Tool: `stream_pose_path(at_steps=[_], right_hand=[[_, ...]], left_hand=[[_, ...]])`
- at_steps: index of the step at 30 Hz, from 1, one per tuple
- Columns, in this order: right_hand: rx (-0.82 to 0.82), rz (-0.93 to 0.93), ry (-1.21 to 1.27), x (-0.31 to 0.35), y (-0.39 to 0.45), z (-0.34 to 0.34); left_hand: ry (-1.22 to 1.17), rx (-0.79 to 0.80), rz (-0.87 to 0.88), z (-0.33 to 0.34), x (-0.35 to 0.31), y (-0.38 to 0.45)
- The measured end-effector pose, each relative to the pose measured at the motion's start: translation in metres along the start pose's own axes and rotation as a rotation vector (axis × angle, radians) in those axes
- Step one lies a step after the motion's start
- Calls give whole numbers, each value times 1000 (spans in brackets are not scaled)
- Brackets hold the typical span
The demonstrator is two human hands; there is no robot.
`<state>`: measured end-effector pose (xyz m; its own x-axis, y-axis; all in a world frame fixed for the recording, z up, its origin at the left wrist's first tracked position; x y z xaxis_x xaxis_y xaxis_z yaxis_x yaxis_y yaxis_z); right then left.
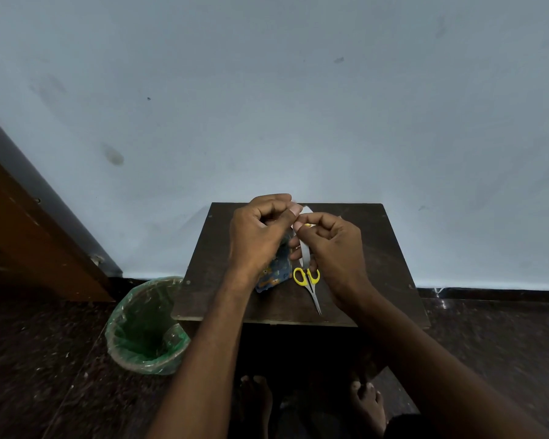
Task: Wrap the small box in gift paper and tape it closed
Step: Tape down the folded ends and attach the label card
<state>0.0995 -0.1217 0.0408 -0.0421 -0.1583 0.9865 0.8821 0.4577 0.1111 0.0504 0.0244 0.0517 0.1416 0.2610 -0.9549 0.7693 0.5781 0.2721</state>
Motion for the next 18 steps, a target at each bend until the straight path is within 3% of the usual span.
stream_pose_path(at_steps=[13,18], right_hand=[[25,32,-213,-4,11,-7],[6,-14,-229,1,9,-12]], left_hand=[[13,-20,6,-2,-6,-1],[-28,139,-51,6,-6,-3]])
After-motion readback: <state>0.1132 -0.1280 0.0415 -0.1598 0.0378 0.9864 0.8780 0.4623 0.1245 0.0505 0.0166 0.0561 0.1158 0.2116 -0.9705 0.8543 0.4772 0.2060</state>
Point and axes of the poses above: each hand's wrist, its own y-axis towards the middle knuckle, its own z-axis out of the palm, x = y × z, the point moved 7 cm from there along y, towards the middle knuckle, and after that the axes turned 1 degree about x, right-handed, at the moved point
